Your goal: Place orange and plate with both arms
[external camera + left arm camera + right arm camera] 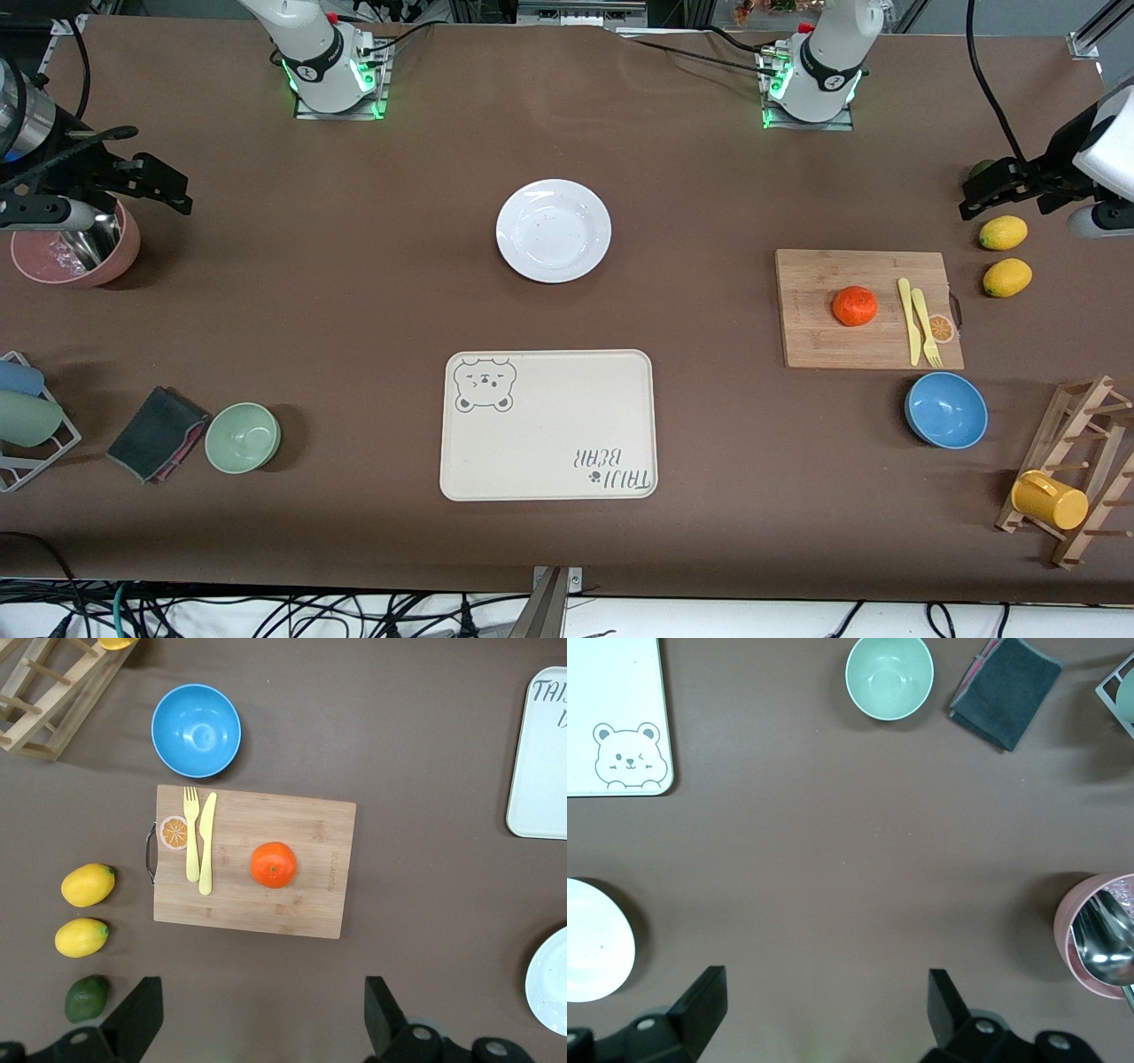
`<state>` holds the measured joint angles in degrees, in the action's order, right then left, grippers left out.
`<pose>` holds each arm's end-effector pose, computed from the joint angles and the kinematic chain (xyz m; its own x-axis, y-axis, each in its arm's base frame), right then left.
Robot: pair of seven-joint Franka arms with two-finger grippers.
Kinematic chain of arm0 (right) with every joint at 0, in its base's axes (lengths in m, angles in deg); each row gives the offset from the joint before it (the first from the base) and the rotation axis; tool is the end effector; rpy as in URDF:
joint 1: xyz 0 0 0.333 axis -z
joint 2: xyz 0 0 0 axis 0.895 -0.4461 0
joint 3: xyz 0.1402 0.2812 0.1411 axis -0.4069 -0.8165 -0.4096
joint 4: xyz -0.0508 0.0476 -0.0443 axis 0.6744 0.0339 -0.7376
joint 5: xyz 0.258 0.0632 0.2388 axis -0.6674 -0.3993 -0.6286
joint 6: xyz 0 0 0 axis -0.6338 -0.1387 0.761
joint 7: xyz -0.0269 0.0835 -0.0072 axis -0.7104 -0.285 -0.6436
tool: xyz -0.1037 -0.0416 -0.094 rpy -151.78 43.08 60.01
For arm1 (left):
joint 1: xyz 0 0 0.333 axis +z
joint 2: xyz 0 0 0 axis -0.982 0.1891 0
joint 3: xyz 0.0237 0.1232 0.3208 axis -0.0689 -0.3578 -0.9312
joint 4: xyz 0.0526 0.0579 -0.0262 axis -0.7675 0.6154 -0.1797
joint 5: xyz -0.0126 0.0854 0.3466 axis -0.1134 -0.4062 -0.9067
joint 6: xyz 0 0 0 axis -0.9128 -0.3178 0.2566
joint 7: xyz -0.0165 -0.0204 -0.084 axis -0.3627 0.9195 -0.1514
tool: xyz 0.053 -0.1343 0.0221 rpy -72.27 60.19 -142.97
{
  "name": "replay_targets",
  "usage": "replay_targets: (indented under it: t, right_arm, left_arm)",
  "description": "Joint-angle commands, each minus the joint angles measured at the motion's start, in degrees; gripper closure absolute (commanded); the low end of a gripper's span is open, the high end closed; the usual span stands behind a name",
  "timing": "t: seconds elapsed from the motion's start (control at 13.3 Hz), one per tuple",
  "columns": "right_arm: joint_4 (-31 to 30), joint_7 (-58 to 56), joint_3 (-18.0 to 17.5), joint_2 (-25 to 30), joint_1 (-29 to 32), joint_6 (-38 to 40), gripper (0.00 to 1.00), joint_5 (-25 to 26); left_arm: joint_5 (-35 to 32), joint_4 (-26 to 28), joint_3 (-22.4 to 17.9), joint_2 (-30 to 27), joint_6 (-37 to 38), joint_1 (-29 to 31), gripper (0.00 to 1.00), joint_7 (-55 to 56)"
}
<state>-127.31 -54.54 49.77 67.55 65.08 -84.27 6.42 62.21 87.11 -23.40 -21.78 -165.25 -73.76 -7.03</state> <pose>0.5045 0.0238 0.5853 0.9986 0.0020 -0.0527 0.0021 -1.0000 0.0017 0.5055 -0.0061 0.6039 0.9923 0.1006 -0.0721 0.0996 -0.9949 -0.0174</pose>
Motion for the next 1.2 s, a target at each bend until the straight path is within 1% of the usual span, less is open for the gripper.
replay_targets:
  t: [0.0,0.98,1.13]
  right_arm:
    - [0.8,-0.2,0.3,-0.2,-0.3,0.9,0.00,0.4]
    - [0.8,-0.2,0.3,-0.2,-0.3,0.9,0.00,0.4]
    - [0.8,-0.2,0.3,-0.2,-0.3,0.9,0.00,0.4]
  left_arm:
    - [0.9,-1.7,0.0,0.7,1.3,0.3,0.00,-0.1]
    - [1.1,-1.7,0.2,1.2,1.2,0.7,0.00,0.1]
    - [1.0,-0.4,0.2,-0.1,1.2,0.5,0.00,0.2]
